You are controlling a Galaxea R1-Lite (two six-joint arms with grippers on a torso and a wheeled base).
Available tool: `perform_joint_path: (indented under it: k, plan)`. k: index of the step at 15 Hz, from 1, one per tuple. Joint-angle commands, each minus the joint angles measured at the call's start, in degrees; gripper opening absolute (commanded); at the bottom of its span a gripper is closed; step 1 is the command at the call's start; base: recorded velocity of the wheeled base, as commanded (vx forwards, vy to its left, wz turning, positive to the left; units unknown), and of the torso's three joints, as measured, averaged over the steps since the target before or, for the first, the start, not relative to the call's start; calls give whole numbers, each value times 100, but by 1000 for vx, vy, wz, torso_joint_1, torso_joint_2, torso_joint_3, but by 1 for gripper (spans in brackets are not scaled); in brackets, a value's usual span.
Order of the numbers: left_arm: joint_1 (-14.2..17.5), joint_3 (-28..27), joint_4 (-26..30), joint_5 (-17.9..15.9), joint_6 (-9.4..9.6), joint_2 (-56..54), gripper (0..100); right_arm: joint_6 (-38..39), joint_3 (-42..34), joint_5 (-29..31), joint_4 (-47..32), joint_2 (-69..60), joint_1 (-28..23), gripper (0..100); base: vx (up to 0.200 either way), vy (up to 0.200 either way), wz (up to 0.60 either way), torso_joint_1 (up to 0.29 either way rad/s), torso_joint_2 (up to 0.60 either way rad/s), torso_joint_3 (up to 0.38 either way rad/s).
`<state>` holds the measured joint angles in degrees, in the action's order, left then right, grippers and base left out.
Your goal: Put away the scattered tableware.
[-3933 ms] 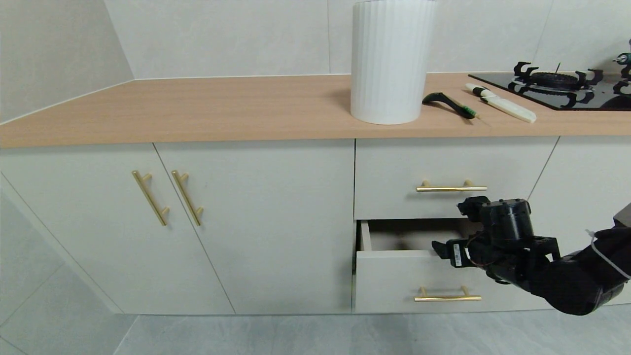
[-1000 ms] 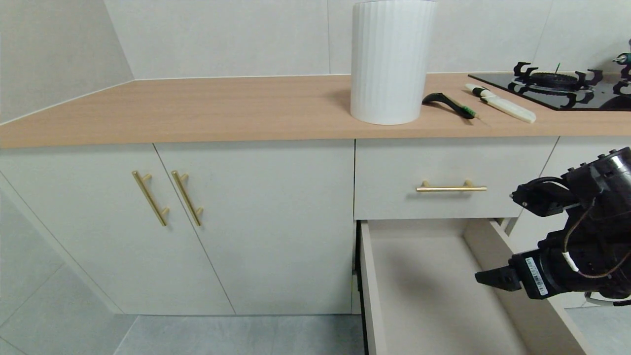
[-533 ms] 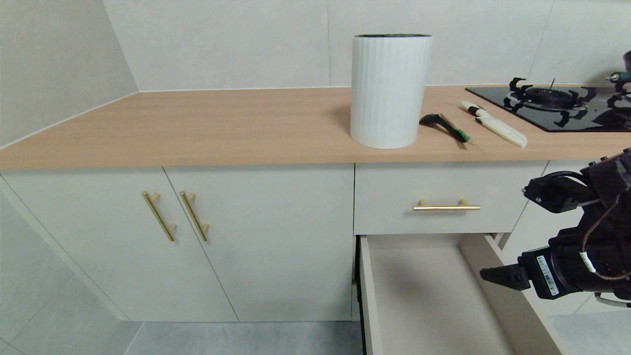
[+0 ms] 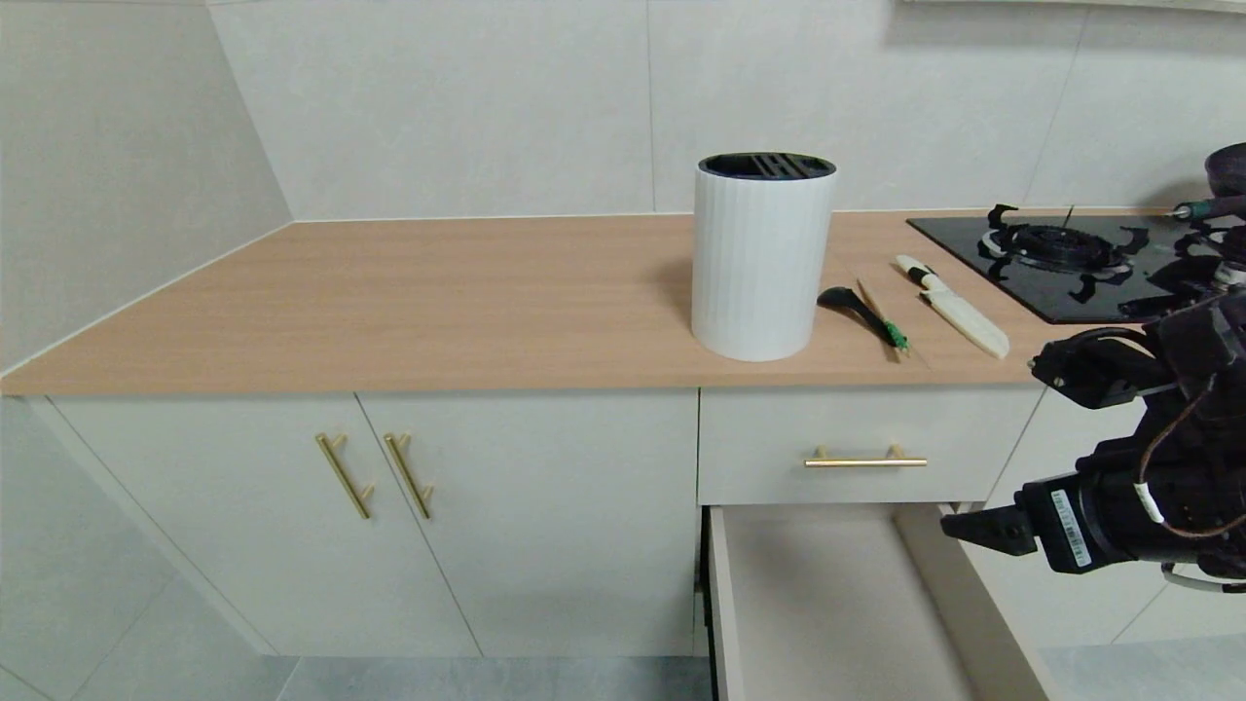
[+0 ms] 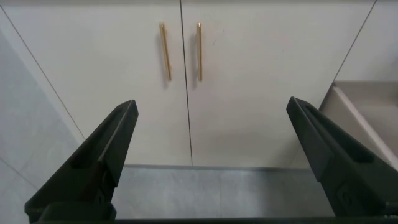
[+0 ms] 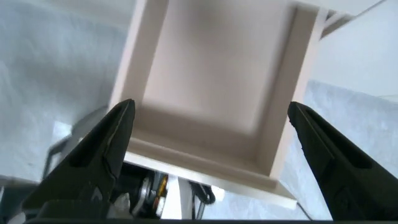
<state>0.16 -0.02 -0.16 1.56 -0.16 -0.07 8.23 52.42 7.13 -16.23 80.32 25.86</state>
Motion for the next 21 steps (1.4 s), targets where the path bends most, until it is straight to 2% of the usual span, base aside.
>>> perform_joint_path:
  k: [1,2,3,4,5,6,8,12,21]
  plan:
    - [2,2,7,2,-2,7,100,-5,40,8,216,1,-2,100,0,0,0,119,-310,-183]
    - [2,2,7,2,-2,7,100,-23,234,34,489,89,-19,100,0,0,0,71,-163,-90]
    - [2,2,7,2,-2,7,100,-5,752,87,471,396,-125,100,0,0,0,36,-90,-46]
    - [2,2,7,2,-2,7,100,-5,752,87,471,396,-125,100,0,0,0,0,0,0]
    - [2,2,7,2,-2,7,100,162,2255,579,-12,1258,-441,100,0,0,0,0,0,0]
    - [2,2,7,2,-2,7,100,416,2756,895,-153,1583,-467,100,0,0,0,0,0,0]
    - [2,2,7,2,-2,7,100,847,2879,1010,-65,1943,-485,100,0,0,0,0,0,0]
    - [2,2,7,2,-2,7,100,891,2686,1150,1456,2840,-784,100,0,0,0,0,0,0]
    - [2,2,7,2,-2,7,100,900,2686,1150,1965,3182,-828,100,0,0,0,0,0,0]
